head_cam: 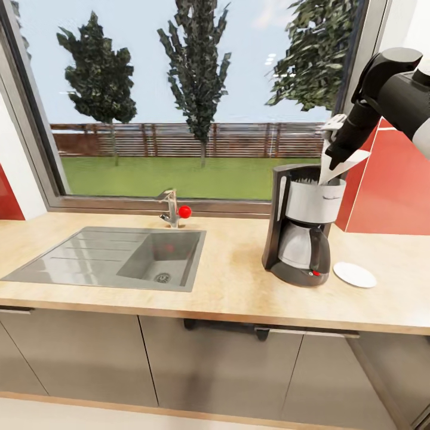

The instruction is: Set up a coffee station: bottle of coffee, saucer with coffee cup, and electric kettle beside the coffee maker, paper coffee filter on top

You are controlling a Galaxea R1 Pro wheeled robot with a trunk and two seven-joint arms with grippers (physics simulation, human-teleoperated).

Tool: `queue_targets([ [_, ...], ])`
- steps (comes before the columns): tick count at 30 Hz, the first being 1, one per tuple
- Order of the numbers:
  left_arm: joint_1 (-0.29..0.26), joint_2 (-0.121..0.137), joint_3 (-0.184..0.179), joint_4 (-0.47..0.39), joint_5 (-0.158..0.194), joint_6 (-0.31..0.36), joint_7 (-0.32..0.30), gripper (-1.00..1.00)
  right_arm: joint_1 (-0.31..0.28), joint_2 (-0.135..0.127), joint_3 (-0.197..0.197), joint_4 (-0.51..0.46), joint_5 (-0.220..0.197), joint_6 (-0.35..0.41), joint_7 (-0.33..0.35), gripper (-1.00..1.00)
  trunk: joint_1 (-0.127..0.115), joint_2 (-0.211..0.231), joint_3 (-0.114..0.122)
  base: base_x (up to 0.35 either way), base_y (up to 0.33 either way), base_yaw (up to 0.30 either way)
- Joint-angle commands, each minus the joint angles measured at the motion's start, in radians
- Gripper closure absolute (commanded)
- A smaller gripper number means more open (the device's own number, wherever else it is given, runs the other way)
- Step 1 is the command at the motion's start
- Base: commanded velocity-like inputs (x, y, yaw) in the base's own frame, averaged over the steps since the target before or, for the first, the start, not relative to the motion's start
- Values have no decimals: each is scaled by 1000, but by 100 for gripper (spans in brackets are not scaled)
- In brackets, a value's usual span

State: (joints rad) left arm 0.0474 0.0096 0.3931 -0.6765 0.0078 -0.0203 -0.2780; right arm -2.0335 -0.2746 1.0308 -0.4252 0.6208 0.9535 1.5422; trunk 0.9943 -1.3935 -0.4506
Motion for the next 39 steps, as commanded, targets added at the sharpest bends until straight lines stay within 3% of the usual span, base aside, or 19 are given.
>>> queue_targets([
  [1, 0, 0, 3, -1, 1, -1, -6, -100, -1, -1, 2, -3, 9, 13, 9, 100, 0, 0, -1, 0, 0, 0],
  [8, 0, 0, 3, -1, 0, -1, -6, -100, -1, 0, 3, -3, 9, 13, 9, 100, 0, 0, -1, 0, 0, 0],
  [13, 0, 0, 3, 0, 0, -1, -6, -100, -1, 0, 3, -3, 9, 14, 9, 100, 19, -35, -17, 0, 0, 0],
  [22, 0, 0, 3, -1, 1, -1, -6, -100, 0, 5, 3, -3, 9, 15, 9, 100, 19, -35, -17, 0, 0, 0],
  [26, 0, 0, 3, -1, 0, -1, -6, -100, -1, 6, 3, -3, 10, 16, 9, 100, 35, -63, -29, 0, 0, 0],
  [39, 0, 0, 3, -1, 0, -1, -6, -100, -1, 6, 3, -3, 10, 16, 9, 100, 35, -63, -29, 0, 0, 0],
])
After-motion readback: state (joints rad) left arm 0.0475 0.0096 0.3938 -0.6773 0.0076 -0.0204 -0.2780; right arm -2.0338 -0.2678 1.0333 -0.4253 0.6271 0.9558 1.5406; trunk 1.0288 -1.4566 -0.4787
